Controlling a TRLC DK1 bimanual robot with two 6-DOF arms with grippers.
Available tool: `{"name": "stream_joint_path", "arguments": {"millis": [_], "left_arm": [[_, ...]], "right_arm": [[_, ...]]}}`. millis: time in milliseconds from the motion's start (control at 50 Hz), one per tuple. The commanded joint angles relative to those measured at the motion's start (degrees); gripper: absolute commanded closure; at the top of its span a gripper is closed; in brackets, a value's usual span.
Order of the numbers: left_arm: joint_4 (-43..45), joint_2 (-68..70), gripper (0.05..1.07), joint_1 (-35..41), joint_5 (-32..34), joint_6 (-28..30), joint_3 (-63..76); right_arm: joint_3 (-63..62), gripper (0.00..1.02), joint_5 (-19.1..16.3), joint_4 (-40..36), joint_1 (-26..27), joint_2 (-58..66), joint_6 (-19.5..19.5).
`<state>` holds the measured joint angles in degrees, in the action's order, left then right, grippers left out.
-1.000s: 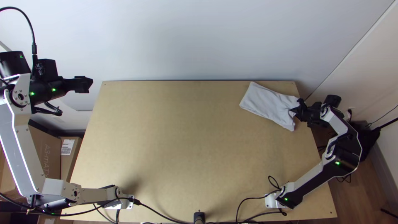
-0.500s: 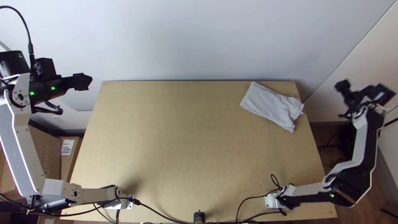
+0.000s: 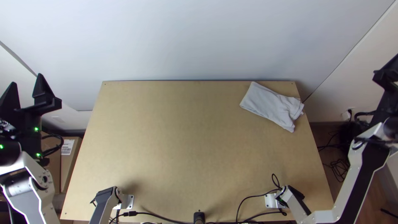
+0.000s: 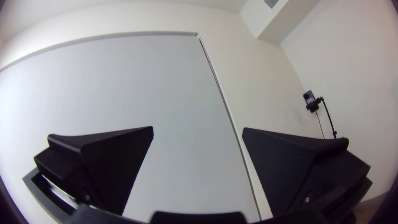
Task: Fold the t-shirt
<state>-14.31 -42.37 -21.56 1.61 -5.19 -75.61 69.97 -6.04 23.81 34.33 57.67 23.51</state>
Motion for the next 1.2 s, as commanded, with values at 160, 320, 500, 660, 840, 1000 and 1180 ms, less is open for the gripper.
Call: {"name": "stream_joint_path", "arguments": {"millis": [160,320,500,660,840,1000,1180], "left_arm": [[14.66,11.78,0.09,-0.24,-2.31,3.26,19.19],[17.21,18.29,0.09,-0.15,-2.31,6.60,27.71],[20.11,25.32,0.09,0.20,-2.92,5.37,37.29],[24.50,30.94,0.09,0.29,-4.51,6.51,45.91],[26.17,38.50,0.09,2.40,-4.33,8.36,54.87],[26.70,42.19,0.09,3.28,-4.33,8.36,59.88],[25.73,42.28,0.09,5.57,-4.59,9.15,64.28]], "right_arm": [[-10.39,0.03,-2.66,5.37,0.92,-11.35,-0.74],[-19.53,0.03,-2.75,7.56,-0.49,-18.12,-9.44],[-31.57,0.03,-2.75,15.91,-9.72,-23.74,-24.74],[-39.83,0.03,-2.83,16.53,-9.80,-28.67,-27.02],[-49.94,0.03,-2.83,16.26,-14.20,-37.19,-26.93],[-58.81,0.03,-2.92,15.65,-17.89,-41.94,-26.93],[-69.89,0.03,-2.92,9.94,-17.80,-44.66,-24.21]]}}
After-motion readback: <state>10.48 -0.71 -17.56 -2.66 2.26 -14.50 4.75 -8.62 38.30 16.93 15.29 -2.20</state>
